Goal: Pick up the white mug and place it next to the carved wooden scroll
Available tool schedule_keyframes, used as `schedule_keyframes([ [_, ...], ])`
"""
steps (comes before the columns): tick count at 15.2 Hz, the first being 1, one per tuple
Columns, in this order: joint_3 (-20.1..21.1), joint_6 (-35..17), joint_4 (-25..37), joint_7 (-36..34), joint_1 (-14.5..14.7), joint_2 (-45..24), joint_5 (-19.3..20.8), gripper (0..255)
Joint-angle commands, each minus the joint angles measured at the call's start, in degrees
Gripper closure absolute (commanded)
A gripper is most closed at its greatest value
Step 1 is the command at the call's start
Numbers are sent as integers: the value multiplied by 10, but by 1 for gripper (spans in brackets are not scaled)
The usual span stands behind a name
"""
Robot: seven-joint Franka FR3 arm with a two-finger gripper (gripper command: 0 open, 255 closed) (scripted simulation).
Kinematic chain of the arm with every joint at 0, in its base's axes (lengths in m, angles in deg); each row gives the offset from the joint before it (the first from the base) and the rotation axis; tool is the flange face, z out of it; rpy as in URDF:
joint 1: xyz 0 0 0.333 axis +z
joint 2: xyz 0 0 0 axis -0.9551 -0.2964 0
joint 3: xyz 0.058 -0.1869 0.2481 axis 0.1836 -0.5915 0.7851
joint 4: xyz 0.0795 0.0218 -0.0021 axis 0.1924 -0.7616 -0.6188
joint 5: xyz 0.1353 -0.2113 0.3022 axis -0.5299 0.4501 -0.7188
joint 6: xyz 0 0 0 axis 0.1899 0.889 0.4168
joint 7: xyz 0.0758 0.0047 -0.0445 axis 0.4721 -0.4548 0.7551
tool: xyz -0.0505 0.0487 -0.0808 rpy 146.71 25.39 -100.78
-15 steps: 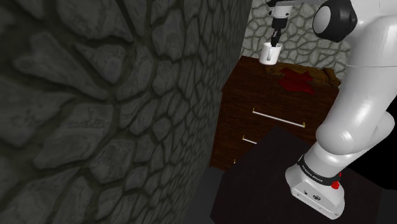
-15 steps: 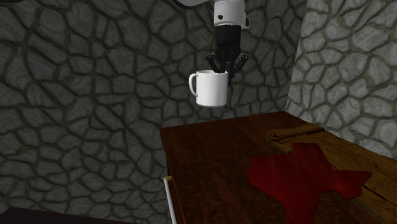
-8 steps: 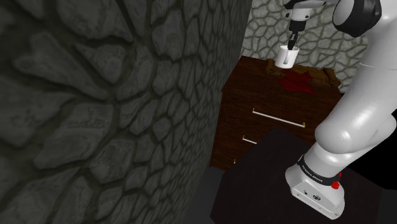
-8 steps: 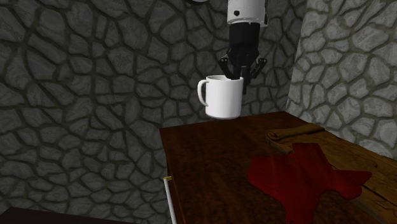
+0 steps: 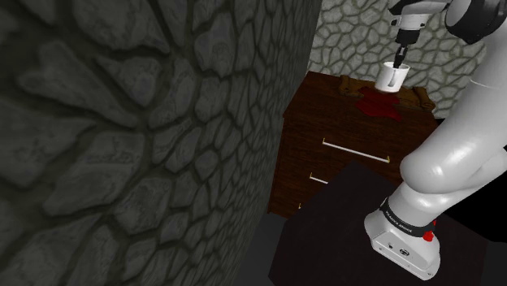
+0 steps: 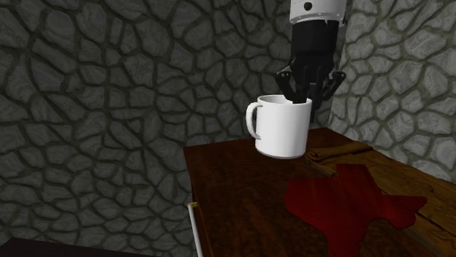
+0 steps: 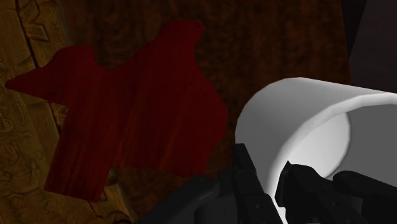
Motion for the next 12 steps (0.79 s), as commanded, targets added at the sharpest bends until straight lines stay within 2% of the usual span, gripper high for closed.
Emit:
schedule_keyframes([
  [1, -11, -2, -9, 24, -13, 9, 5, 255],
  [12, -72, -20, -10, 169, -97, 3, 0, 255],
])
